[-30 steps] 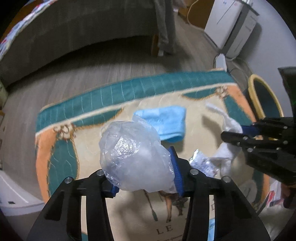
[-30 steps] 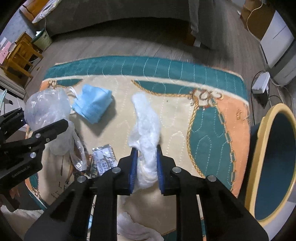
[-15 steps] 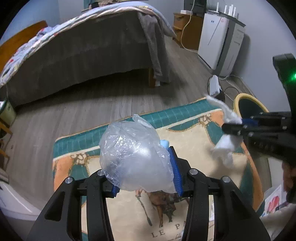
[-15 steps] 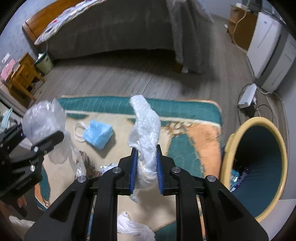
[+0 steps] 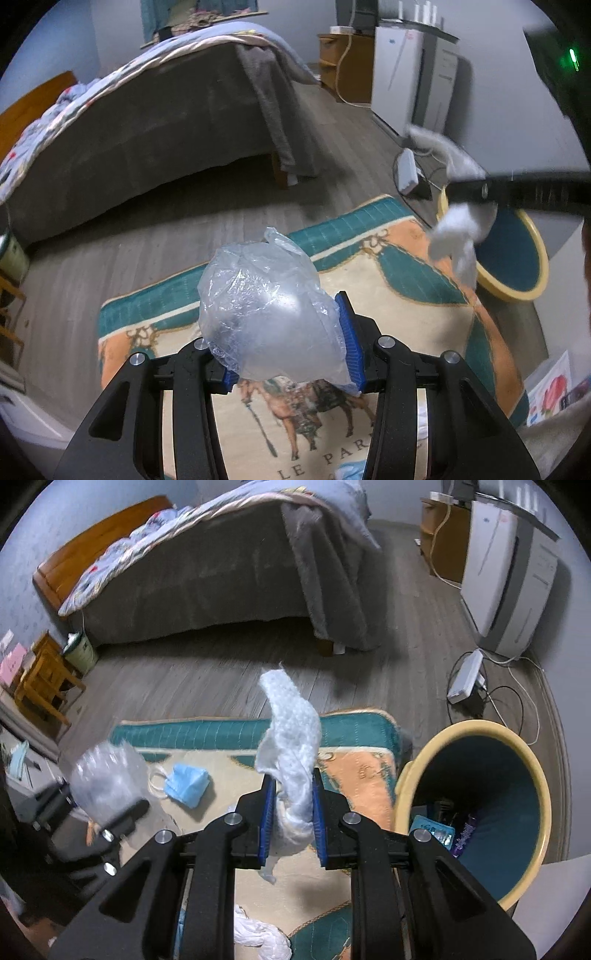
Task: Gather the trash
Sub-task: 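Carry plastic bag and tissue over the bin and open both tools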
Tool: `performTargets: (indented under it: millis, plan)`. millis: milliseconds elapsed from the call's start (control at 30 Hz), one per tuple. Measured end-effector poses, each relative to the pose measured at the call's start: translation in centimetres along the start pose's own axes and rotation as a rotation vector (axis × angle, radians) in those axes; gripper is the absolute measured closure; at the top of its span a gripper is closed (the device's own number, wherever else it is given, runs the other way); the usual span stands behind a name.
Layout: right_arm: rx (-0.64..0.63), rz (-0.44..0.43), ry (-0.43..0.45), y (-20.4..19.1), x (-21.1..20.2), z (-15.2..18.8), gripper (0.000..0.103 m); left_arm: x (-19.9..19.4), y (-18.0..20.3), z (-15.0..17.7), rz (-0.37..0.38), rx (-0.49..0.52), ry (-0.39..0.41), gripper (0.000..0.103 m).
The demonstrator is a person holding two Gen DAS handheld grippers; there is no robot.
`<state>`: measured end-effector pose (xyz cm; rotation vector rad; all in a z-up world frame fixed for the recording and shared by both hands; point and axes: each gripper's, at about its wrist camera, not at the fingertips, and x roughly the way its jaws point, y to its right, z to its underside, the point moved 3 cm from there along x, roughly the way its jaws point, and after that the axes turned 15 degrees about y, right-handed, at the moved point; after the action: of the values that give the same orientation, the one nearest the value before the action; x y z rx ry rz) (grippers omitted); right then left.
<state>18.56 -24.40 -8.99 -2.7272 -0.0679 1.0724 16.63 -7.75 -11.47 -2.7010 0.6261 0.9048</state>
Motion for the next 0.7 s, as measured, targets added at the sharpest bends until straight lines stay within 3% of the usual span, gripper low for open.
performTargets:
  millis: [400,700]
  plan:
    - [-0.019,0.054,-0.003,3.5,-0.7,-0.1,0.085,1.6,5.9,2.2,0.076,0.062,-0.056,0.057]
    - [0.087,0.079,-0.002,8.5,-2.1,0.4,0.085,0.6,10.2,0.3,0.096,0.086,0.005,0.057]
